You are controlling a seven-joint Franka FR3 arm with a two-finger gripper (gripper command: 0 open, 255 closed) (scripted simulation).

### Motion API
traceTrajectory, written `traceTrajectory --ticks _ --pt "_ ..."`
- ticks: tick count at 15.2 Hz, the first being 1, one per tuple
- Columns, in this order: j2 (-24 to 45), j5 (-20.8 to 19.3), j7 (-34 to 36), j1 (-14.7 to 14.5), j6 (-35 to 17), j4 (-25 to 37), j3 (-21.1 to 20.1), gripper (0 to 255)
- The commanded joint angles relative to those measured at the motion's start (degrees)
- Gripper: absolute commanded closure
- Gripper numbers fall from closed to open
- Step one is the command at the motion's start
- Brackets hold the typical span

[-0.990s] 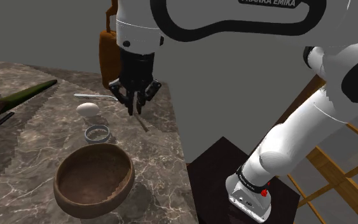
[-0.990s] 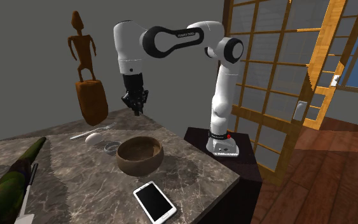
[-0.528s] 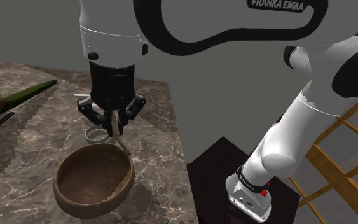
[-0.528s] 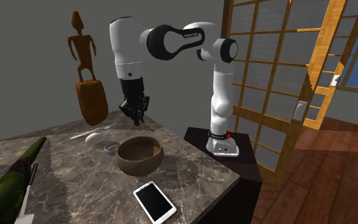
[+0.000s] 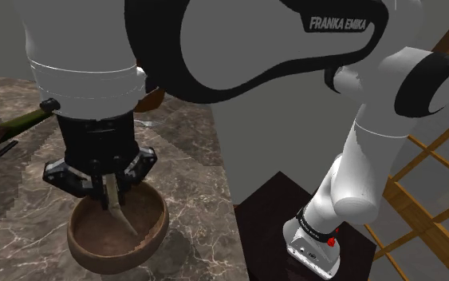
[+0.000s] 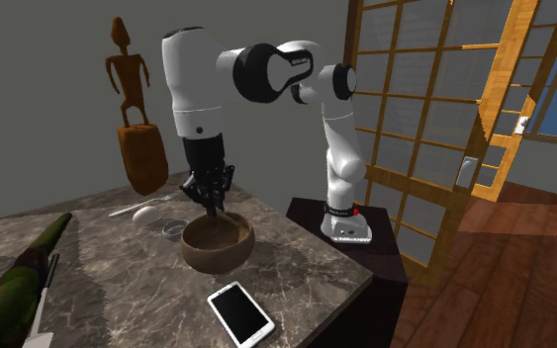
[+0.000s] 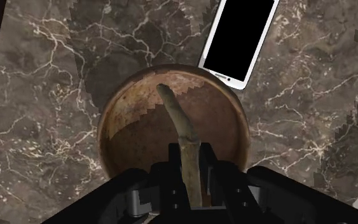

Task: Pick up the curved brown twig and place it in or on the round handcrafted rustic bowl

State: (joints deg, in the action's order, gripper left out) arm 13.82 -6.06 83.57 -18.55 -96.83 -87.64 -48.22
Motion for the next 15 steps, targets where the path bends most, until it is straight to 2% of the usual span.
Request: traceTrajectory --ticks 1,9,15 --pt "0.2 -0.2 0.3 -0.1 -1.5 -1.3 0.0 255" --pt "0.2 -0.3 0.2 0.5 -7.8 -7.7 0.3 255" --pt "0.2 -0.3 0.2 0.5 -7.8 -7.7 0.3 255"
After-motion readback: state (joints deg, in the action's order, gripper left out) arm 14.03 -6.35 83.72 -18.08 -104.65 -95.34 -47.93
